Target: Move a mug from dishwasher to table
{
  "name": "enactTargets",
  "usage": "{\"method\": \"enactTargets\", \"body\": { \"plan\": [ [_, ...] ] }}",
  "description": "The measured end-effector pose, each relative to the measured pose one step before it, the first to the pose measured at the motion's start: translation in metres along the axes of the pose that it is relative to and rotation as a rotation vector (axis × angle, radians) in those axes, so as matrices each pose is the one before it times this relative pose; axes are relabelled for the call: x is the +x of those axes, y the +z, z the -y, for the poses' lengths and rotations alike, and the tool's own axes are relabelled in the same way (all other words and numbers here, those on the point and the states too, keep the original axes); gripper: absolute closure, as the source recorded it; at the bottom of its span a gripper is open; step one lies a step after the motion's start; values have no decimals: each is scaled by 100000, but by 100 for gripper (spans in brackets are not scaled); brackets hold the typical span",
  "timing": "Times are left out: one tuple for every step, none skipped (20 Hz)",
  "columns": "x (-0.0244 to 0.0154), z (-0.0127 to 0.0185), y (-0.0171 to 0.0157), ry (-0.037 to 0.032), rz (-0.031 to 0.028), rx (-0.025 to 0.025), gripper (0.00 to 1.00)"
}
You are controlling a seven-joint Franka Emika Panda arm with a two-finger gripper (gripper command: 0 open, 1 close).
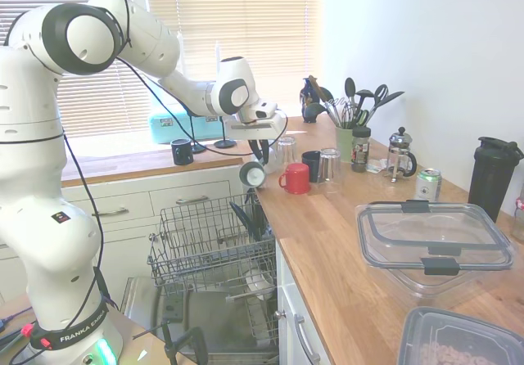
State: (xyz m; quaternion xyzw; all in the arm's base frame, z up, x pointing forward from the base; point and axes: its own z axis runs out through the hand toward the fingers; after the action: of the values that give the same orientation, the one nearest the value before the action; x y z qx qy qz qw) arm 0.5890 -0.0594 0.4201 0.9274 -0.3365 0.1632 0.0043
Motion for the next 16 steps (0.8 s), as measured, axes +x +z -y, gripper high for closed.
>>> {"method": "enactTargets", "body": {
  "plan": [
    [117, 93, 117, 147, -241, -336, 100],
    [156, 152, 110, 114, -444, -435, 100],
    [129, 195, 139, 47, -497, -557, 100],
    [106, 260, 141, 43, -352, -415, 100],
    [106, 346, 88, -250, -393, -576, 100],
    [42, 342, 84, -276, -350, -515, 100],
    [-18, 318, 39, -281, -477, -627, 100],
    [-32, 356, 0, -231, -434, -678, 100],
    [-41, 316, -11, -72, -260, -551, 100],
    [-57, 283, -40, -142, -207, -303, 100],
    [-56, 264, -13, -145, -253, -35, 100],
    [-4, 256, 11, -88, -163, 22, 100],
    [15, 210, 14, -20, -54, 28, 100],
    [28, 172, 51, -18, -70, 33, 100],
    [37, 211, 98, 73, -175, -65, 100],
    [54, 210, 86, 58, -380, -177, 100]
  ]
}}
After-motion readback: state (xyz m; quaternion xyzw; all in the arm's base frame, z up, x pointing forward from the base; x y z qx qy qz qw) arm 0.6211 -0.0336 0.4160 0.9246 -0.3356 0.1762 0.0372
